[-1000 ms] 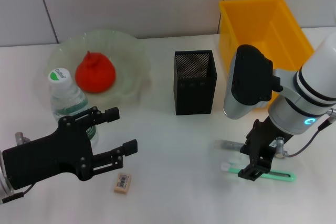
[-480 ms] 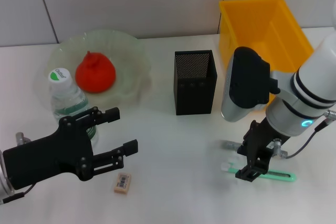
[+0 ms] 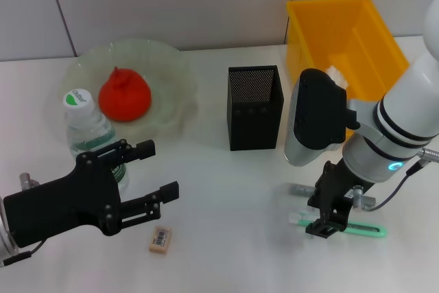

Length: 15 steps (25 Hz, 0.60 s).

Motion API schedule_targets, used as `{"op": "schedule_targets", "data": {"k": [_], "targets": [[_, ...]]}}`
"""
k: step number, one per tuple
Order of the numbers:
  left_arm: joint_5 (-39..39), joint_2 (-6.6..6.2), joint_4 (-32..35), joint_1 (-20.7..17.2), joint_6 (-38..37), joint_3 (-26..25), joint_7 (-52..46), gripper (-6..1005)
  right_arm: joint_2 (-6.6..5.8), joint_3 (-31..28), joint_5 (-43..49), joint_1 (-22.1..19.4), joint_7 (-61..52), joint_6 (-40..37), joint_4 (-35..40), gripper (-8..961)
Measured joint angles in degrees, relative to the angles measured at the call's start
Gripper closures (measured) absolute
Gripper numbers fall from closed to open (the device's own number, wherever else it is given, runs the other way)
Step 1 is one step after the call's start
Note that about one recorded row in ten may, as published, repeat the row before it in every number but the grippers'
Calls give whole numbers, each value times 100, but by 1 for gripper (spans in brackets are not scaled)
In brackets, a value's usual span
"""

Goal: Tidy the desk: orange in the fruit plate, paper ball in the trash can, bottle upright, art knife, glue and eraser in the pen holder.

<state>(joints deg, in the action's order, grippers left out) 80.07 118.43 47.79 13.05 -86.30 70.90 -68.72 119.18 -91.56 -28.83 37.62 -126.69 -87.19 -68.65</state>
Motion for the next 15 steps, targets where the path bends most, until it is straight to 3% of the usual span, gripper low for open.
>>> {"op": "schedule_targets", "data": {"k": [12, 15], "targets": [[0, -4, -25, 33, 0, -7, 35, 238, 0, -3, -10, 9, -5, 93, 11, 487], [0, -4, -52, 54, 0, -7, 35, 239, 0, -3, -32, 16, -5, 102, 59, 570]]}}
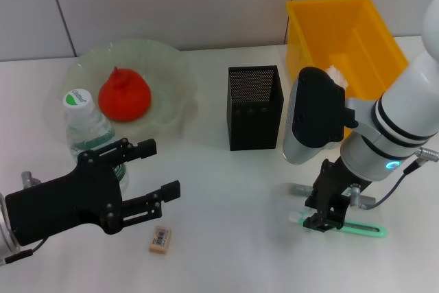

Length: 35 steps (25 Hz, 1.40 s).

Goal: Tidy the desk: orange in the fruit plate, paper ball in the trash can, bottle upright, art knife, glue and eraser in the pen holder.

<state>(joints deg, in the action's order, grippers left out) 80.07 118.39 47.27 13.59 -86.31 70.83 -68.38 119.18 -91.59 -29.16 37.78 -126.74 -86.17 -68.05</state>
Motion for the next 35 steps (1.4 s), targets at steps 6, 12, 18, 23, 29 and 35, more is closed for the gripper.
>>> {"op": "schedule_targets", "data": {"k": [6, 12, 18, 23, 29, 35], "targets": [[0, 0, -24, 21, 1, 0, 0, 241, 0, -2, -48, 2, -5, 4, 18, 620], [0, 0, -25, 34, 8, 0, 0, 242, 0, -29, -50, 15, -52, 72, 65, 669], [0, 0, -34, 43, 10, -2, 0, 244, 0, -46, -50, 28, -70, 108, 86, 746], [0, 0, -34, 58, 9, -16, 0, 245, 0, -59, -53, 29, -76, 112, 96, 791], [0, 1, -38, 67, 9, -27, 0, 246, 0, -63, -55, 28, -133, 117, 99, 822], [0, 0, -43, 74, 9, -26, 0, 248, 0, -61, -51, 27, -197, 128, 99, 831]]}}
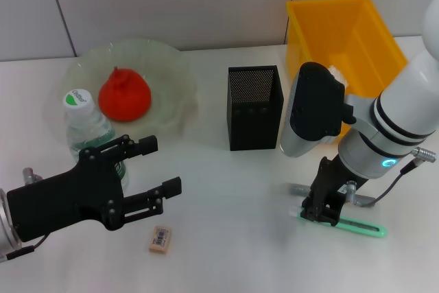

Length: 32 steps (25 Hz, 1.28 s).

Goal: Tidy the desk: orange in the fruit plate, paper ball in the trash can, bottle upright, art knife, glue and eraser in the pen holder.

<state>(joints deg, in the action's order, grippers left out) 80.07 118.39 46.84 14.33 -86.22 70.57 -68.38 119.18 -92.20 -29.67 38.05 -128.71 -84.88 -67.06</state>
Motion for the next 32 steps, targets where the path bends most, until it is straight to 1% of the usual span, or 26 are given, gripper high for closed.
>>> {"op": "schedule_targets", "data": {"k": [8, 16, 32], "targets": [[0, 0, 0, 10, 0, 0, 0, 250, 0, 1, 36, -19, -18, 3, -29, 862], [0, 0, 0, 10, 0, 0, 0, 252, 1, -4, 46, -31, -22, -6, -68, 862], [0, 0, 0, 15, 0, 0, 0, 256, 1, -71, 51, -103, -179, -137, -685, 862]]}}
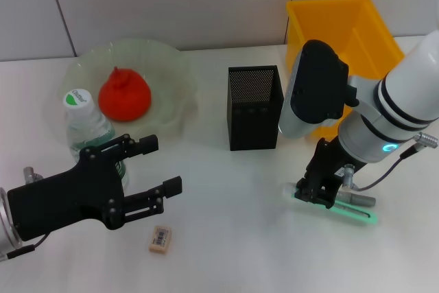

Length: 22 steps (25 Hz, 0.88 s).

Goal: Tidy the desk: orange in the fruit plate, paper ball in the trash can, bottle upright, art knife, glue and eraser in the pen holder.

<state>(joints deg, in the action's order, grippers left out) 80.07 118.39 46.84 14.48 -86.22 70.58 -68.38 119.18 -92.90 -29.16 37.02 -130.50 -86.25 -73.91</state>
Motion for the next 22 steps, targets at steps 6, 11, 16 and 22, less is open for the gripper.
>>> {"op": "schedule_targets", "data": {"k": [6, 11, 16, 22], "targets": [[0, 0, 0, 3, 39, 0, 0, 257, -7, -61, 6, -61, -80, -80, -341, 863], [0, 0, -5, 13, 50, 0, 0, 259, -9, -280, 97, -71, -103, -233, -741, 863], [0, 0, -58, 40, 53, 0, 0, 260, -9, -594, 225, -103, -140, -385, -1370, 863], [0, 0, -81, 67, 54, 0, 0, 261, -2, -878, 227, -128, -155, -460, -2006, 863]]}}
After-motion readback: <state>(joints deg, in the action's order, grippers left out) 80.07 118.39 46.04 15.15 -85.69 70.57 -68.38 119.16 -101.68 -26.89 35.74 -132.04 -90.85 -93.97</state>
